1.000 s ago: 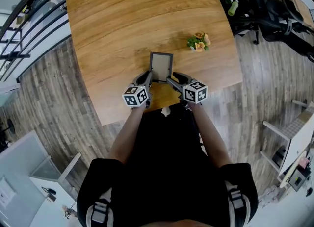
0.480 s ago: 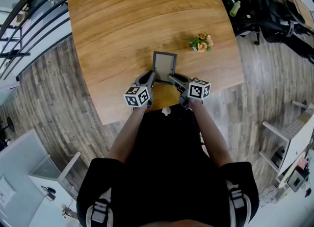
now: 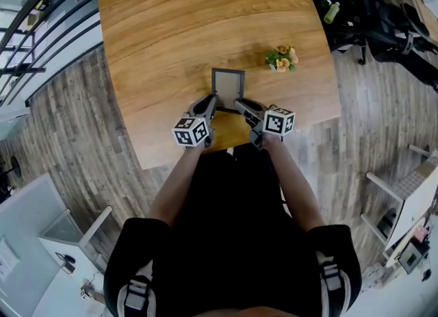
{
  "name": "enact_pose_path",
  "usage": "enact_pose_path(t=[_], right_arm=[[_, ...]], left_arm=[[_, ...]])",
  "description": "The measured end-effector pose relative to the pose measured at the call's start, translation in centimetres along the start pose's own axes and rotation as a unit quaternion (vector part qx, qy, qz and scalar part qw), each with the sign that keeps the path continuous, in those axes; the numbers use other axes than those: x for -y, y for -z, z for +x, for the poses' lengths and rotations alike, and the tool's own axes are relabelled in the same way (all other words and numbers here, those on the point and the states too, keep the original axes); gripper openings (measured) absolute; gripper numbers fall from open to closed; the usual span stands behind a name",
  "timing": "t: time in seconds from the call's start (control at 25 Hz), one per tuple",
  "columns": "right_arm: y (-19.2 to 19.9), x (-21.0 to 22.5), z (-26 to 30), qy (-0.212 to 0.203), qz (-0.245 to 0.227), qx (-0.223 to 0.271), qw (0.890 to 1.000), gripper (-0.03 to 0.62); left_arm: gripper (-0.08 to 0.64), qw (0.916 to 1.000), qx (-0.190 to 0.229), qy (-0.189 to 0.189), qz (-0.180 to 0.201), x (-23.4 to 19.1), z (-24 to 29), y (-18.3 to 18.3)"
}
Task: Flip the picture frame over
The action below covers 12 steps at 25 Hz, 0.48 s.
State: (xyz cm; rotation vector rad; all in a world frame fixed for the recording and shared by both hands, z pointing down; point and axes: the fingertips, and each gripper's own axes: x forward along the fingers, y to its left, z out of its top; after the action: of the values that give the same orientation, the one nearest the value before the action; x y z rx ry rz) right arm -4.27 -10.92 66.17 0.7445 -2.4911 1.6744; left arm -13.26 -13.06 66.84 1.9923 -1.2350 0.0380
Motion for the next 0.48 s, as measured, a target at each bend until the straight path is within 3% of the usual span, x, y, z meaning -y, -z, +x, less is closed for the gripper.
enact_pose_path(t=[0.28,0.4,0.48], right_arm=[[-1.3,0.0,-0.2,0.027,-0.106,-0.039,0.993,0.078],[-2.1,0.2,-0.3,0.049,-0.183,-0.061,0.980,0.078],[-2.4,0.1,-0.4,0.067,-0.247,-0.078,0.964,0.078]], left_arm=[[0.092,0.9992,0.008,-0.017,0.035,2.2,0.5,-1.1],[0.116,0.9992,0.023,-0.013,0.030,3.9,0.9,-2.2],[0.134,0.9992,0.035,-0.008,0.018,5.0,1.0,-2.9]])
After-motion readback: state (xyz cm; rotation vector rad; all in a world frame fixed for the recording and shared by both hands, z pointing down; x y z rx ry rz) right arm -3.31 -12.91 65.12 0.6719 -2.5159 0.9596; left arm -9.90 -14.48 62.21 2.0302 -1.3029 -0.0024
